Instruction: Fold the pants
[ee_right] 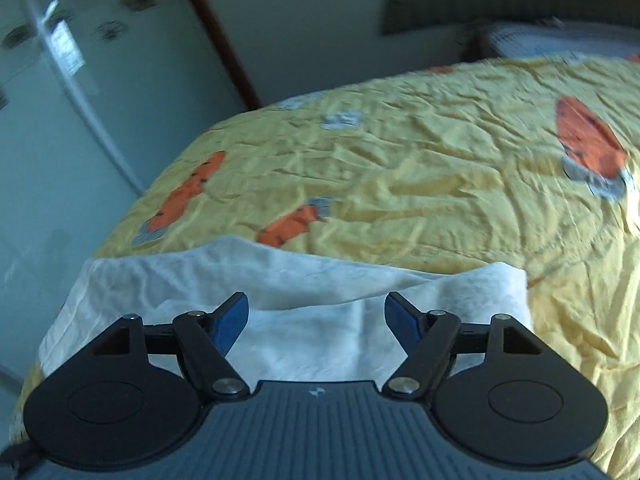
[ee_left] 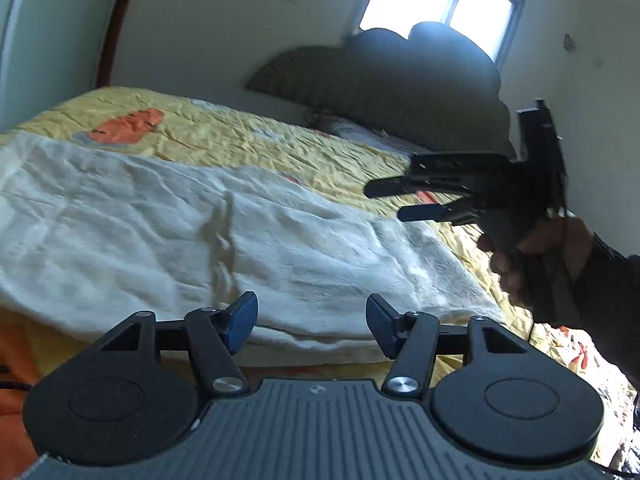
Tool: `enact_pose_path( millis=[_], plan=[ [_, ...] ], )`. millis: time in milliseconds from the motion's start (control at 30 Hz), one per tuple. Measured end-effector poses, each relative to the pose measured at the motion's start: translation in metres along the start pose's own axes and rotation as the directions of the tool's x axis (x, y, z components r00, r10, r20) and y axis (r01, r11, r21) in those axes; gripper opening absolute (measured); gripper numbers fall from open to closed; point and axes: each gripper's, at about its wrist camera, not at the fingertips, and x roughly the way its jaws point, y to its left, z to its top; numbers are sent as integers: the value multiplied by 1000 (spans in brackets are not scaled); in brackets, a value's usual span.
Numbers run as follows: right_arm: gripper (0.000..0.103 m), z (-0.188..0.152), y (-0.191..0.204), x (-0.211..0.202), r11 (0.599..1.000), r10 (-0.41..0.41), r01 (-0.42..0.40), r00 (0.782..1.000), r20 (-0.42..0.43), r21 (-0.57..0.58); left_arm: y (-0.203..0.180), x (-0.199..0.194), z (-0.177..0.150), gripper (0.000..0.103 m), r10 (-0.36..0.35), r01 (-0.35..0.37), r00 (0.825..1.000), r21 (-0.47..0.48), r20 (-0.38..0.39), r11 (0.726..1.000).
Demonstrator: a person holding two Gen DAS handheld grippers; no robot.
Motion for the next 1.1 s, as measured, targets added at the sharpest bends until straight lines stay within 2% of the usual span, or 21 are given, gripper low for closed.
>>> enact_pose_path(
  millis=[100,200,300,367,433,500,600,633,700,767,833,867,1100],
  plan=[
    [76,-26,45,-18,983,51,-51,999,-6,-178,26,-25,-2,68,95,-93,995,-60,20,994],
    [77,-55,73,-18,958,63,-75,997,-52,-276,53,-38,3,73,172,-168,985,-166,14,972],
    [77,-80,79,0,951,-6,-33,992,-127,-306,64,-34,12,74,263,-264,964,-193,-30,945],
    [78,-85,78,-2,960,-17,-12,995,-100,-280,66,-34,17,74,291,-295,955,-201,-49,934],
    [78,-84,80,-16,969,4,-22,997,-73,-244,66,-32,20,74,308,-315,949,-200,-66,928],
    [78,-83,90,-24,962,21,-32,999,-45,-270,66,-30,19,75,321,-332,943,-197,-85,923],
    [78,-85,116,-25,915,9,-20,1000,-29,-403,69,-23,16,75,337,-357,933,-201,-129,912],
    [79,-89,124,-20,895,3,-19,999,-37,-446,70,-22,16,75,339,-362,930,-206,-140,909],
    [79,-96,130,-7,882,-19,-22,996,-82,-472,72,-21,15,75,339,-366,928,-215,-156,905],
    [82,-104,129,5,887,-45,-13,992,-114,-462,74,-22,13,75,339,-370,926,-215,-167,904],
    [93,-108,123,5,903,-45,1,995,-90,-430,76,-24,12,76,341,-373,925,-216,-170,903],
    [95,-108,119,6,913,-39,-3,995,-95,-408,77,-24,12,77,341,-373,924,-216,-171,902],
    [96,-105,120,-3,924,-33,0,996,-81,-382,82,-29,11,78,335,-366,928,-235,-160,901]
  ],
)
